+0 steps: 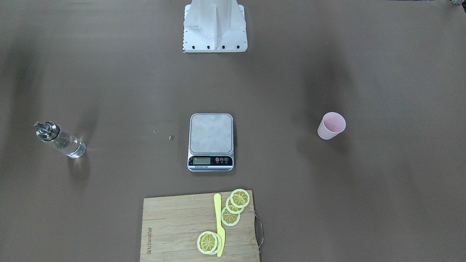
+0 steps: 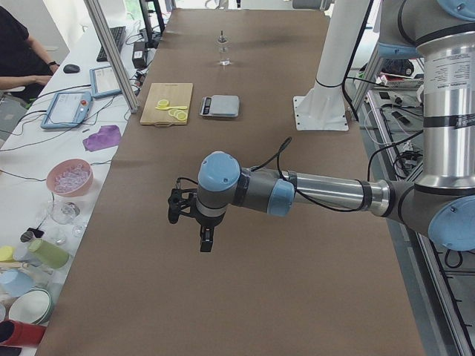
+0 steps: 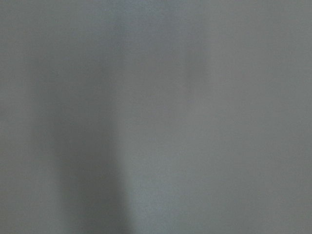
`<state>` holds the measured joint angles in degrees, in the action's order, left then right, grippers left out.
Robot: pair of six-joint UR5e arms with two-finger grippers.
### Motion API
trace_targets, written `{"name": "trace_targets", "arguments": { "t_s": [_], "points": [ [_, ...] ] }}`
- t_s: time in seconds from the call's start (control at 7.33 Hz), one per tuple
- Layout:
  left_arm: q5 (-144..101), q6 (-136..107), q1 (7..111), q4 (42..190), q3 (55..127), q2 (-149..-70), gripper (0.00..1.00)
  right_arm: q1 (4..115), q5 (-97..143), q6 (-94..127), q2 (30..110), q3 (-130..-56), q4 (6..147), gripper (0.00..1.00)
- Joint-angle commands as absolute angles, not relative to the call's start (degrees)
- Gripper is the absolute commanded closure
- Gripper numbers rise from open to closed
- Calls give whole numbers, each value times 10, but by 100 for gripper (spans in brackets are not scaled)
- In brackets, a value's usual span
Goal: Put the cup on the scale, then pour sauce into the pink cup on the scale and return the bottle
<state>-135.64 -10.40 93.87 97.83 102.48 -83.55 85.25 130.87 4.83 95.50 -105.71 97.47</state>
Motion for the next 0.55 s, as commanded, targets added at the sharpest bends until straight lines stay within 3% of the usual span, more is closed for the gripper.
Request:
{"name": "trace_targets", "arguments": {
  "t_s": [0.0, 0.41],
  "points": [
    [-1354, -101, 939, 976, 1026, -836, 0, 853, 1310, 52, 954, -1060, 975, 0],
    [-1354, -101, 938, 976, 1020, -837, 0, 853, 1310, 54, 952, -1061, 975, 0]
  ]
}}
